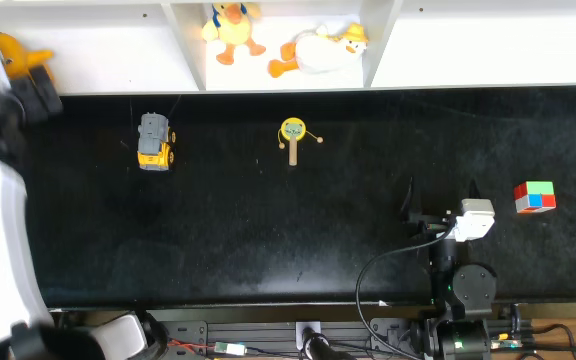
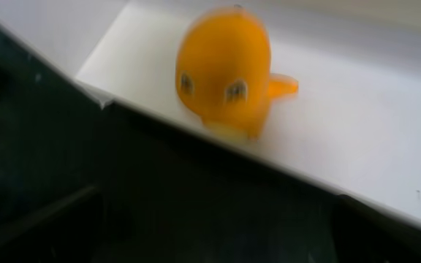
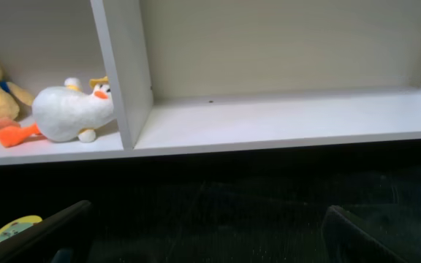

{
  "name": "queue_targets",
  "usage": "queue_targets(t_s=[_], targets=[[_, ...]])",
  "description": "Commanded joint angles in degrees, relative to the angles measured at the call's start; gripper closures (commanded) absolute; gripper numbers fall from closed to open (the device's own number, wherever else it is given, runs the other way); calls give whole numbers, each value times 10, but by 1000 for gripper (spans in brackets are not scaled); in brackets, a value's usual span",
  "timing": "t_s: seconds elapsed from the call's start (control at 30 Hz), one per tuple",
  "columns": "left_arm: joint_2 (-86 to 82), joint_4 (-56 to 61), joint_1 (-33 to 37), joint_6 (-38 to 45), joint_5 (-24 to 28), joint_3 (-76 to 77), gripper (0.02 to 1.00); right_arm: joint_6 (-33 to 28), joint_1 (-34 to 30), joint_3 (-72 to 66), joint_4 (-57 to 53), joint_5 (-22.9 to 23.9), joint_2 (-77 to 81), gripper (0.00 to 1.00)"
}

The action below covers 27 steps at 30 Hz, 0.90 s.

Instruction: Store Toys

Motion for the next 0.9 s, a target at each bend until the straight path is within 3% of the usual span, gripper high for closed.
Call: queue_targets(t_s=[0.03,0.2,0.27,0.57,0.9], targets=[[-108,10,-10,-4,40,-131,20,0,-3,-7,3,-4,-6,5],[-214,30,-61,-31,46,-263,23,0,-3,-7,3,-4,-6,5],[-247,30,-113,-47,39,-305,20,0,-3,-8,3,-4,-6,7],[-214,57,-232,-64,24,-322,18,0,-3,-8,3,-4,-6,5],[-122,105,-229,-61,3,-322,36,0,-3,-7,3,-4,-6,7]])
